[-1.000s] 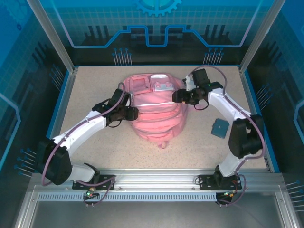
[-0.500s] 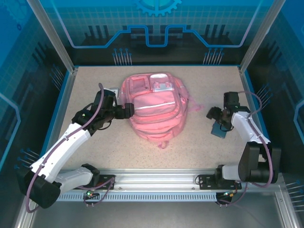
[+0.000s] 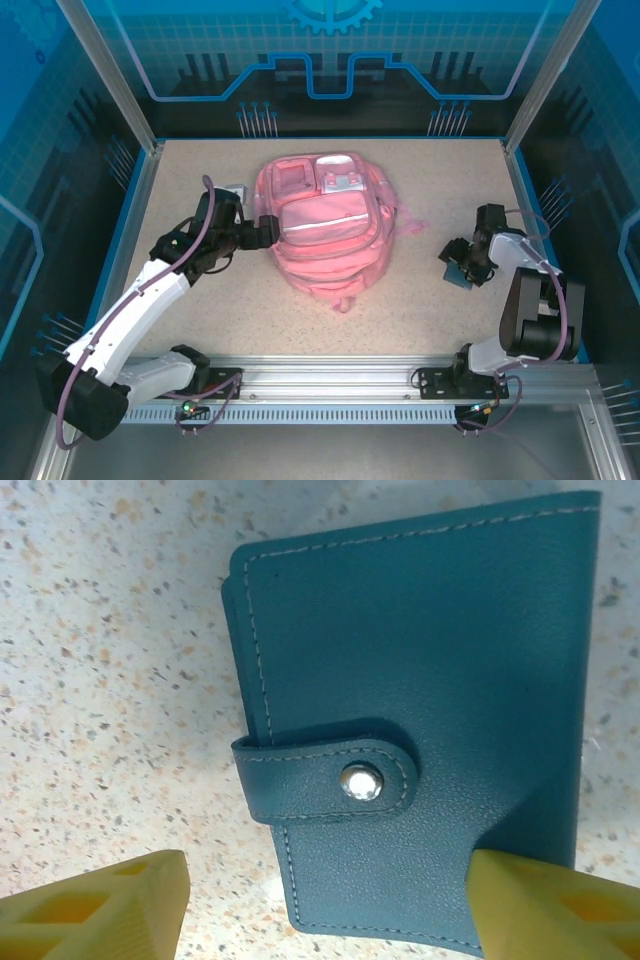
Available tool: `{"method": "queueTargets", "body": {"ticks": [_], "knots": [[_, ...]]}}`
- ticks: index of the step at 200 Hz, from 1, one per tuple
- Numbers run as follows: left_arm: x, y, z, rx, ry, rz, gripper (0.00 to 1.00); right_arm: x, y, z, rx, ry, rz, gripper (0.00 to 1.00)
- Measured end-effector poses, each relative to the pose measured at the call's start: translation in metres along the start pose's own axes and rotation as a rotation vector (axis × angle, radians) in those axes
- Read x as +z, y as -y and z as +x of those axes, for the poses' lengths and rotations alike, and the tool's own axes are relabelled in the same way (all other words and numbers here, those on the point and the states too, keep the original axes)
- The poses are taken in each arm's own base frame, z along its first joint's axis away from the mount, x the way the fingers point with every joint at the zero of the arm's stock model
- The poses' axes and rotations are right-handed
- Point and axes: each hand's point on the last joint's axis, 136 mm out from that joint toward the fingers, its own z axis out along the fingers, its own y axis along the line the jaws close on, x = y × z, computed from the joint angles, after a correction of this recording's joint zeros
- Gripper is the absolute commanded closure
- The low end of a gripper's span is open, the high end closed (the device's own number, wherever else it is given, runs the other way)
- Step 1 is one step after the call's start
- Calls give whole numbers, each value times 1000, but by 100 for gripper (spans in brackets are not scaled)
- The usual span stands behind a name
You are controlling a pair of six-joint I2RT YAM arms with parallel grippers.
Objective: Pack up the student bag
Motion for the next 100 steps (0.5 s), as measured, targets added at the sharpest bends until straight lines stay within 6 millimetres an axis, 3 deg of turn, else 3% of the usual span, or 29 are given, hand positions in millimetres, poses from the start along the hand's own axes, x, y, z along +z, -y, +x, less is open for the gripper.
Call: {"method": "queueTargets", "body": {"ticks": [48, 100], "knots": [[3, -2, 5, -2, -13, -3, 1, 11, -29, 7, -111, -36, -19, 31], [6, -1, 8, -1, -27, -1, 1, 13, -78, 43, -273, -92, -92, 33]]}}
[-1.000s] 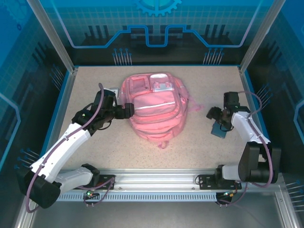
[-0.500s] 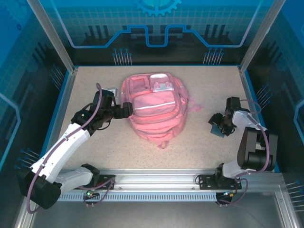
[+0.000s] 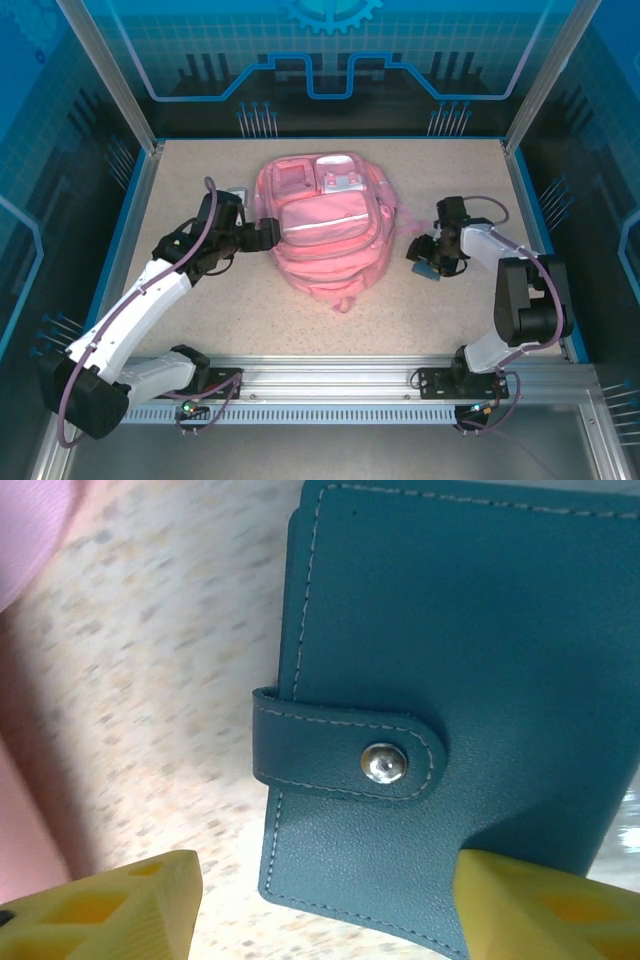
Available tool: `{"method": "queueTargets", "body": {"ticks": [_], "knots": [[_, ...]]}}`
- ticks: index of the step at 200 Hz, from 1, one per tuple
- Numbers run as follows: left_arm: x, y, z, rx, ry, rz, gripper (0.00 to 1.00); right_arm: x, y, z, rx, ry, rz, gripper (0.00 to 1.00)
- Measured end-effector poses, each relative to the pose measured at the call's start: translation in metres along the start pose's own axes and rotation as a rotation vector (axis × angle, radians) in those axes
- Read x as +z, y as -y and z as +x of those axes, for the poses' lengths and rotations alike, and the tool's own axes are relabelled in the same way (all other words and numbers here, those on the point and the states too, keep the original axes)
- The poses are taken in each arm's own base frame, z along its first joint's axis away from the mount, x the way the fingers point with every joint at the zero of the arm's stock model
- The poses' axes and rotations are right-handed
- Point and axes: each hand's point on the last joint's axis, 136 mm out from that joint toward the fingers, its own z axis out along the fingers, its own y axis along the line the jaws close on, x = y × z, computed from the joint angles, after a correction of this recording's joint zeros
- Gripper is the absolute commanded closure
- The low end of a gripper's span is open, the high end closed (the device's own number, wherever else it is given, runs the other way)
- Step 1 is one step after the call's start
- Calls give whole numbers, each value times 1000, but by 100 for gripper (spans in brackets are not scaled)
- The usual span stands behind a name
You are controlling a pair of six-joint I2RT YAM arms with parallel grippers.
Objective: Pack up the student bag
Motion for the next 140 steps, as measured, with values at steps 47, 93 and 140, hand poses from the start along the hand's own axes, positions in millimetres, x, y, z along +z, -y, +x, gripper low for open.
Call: {"method": "queueTargets", "body": {"ticks": [47, 93, 140], "knots": [[4, 3, 4, 1, -25, 17, 1, -22, -8, -3, -12, 42, -28, 37], [4, 10, 8, 4, -45, 54, 1, -36, 19, -33, 86, 99, -95, 51], [5, 13, 11, 7, -63, 76, 1, -7, 25, -27, 116, 4, -136, 60]]}}
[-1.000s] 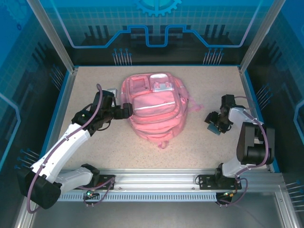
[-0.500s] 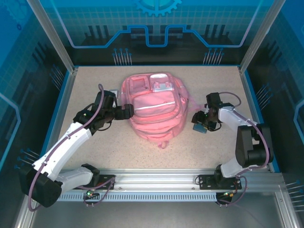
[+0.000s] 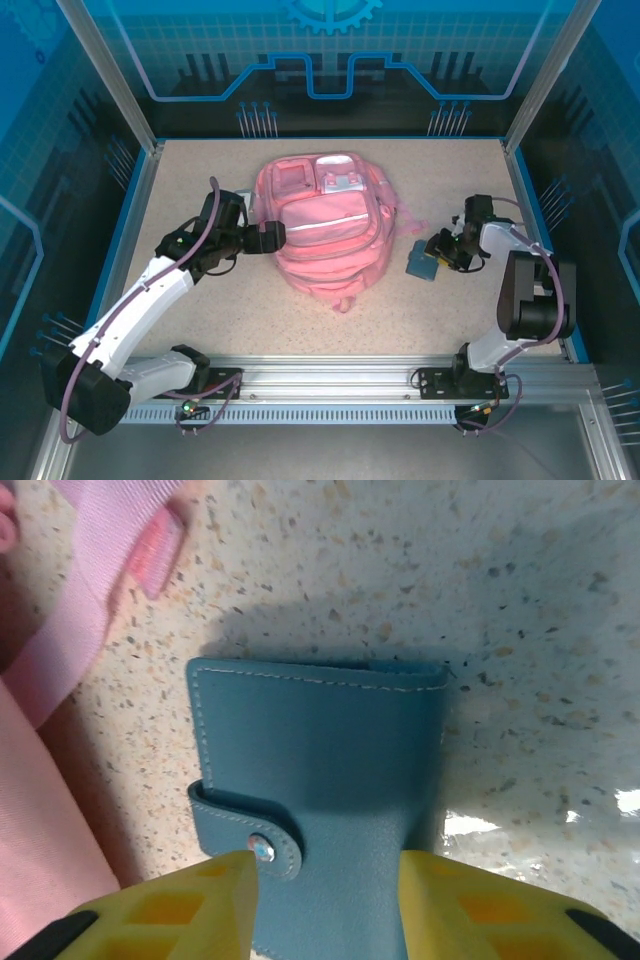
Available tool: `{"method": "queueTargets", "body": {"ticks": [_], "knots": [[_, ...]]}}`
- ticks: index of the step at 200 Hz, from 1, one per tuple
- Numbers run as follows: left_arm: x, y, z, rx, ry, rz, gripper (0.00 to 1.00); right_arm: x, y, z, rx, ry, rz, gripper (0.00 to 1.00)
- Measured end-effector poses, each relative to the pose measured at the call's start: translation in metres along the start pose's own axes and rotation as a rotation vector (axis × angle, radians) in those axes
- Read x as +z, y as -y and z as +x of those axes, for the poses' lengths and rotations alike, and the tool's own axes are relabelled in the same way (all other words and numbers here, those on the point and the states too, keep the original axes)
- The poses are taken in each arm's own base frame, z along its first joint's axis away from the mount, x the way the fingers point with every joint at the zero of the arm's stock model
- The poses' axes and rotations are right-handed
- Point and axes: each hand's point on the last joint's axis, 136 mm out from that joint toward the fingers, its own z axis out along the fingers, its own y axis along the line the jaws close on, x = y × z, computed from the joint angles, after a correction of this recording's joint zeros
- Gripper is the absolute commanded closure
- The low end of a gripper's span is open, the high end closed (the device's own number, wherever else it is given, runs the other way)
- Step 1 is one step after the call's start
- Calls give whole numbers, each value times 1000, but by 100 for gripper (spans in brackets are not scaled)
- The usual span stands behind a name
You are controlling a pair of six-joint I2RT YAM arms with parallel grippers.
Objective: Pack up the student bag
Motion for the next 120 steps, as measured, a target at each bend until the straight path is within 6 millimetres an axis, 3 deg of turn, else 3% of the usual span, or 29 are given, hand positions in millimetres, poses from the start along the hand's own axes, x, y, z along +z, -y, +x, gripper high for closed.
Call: {"method": "queueTargets", "body": {"ticks": [39, 78, 120], "knots": [[2, 2, 2, 0, -15, 11, 1, 4, 3, 0, 6, -6, 8, 61], [3, 5, 0, 0, -20, 21, 1, 4, 6, -1, 9, 1, 28, 51], [3, 7, -1, 0, -24, 27, 1, -13, -2, -5, -46, 76, 61, 48]]}}
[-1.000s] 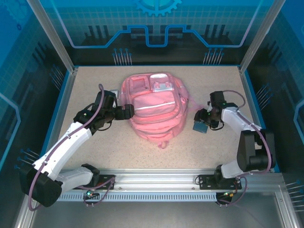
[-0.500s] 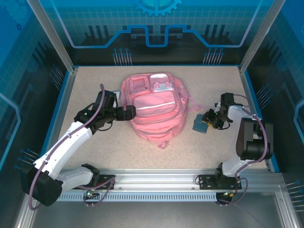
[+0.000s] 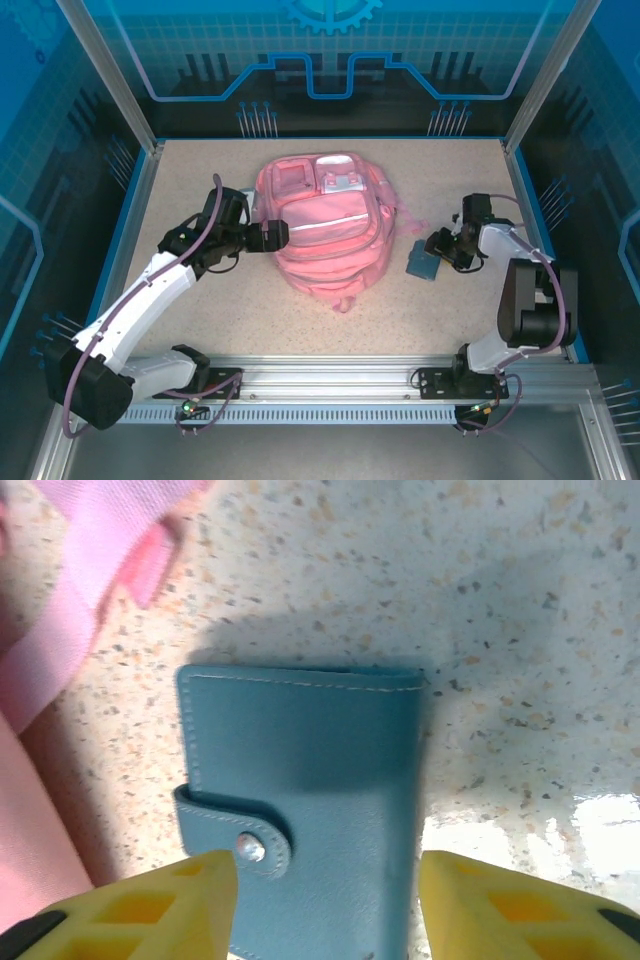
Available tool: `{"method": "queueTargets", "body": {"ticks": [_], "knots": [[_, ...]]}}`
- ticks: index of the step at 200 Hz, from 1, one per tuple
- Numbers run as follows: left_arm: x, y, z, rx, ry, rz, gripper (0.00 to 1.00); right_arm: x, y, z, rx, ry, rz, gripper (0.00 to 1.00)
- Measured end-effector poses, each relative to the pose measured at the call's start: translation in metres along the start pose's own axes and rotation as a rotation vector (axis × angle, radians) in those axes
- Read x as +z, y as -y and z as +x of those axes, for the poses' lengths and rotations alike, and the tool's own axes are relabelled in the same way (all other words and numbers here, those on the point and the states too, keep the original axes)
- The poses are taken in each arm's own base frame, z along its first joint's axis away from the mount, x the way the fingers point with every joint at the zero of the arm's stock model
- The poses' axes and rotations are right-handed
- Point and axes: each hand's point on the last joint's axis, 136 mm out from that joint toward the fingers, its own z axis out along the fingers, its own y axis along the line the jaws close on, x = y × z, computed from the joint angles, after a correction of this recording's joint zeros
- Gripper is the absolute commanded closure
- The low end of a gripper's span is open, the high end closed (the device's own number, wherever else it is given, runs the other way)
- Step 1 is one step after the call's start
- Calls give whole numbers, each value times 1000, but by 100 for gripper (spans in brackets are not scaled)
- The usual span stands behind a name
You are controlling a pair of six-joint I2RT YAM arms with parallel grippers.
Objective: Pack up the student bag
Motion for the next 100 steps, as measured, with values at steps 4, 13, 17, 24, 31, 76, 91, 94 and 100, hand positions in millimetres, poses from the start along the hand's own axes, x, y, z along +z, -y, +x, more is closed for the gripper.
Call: {"method": "queueTargets", "body": {"ticks": [4, 13, 17, 24, 31, 76, 91, 94, 100], "knots": [[0, 0, 0, 0, 0, 0, 1, -2, -1, 0, -5, 6, -1, 48], [0, 0, 0, 0, -1, 0, 1, -4, -1, -2, -10, 20, 11, 48], [1, 0, 0, 0, -2, -1, 1, -4, 1, -2, -9, 23, 17, 48], [1, 0, 0, -1, -3, -1, 1, -4, 3, -3, -7, 25, 29, 49], [1, 0, 1, -1, -5, 0, 1, -2, 6, -2, -2, 21, 43, 50], [2, 1, 2, 0, -11, 7, 1, 19, 16, 9, 30, -58, 71, 56], [2, 1, 2, -1, -12, 7, 1, 23, 15, 10, 35, -71, 64, 61], [2, 1, 2, -1, -12, 8, 1, 23, 15, 11, 32, -72, 61, 62], [2, 2, 2, 0, -13, 11, 1, 24, 14, 11, 34, -74, 54, 63]]}}
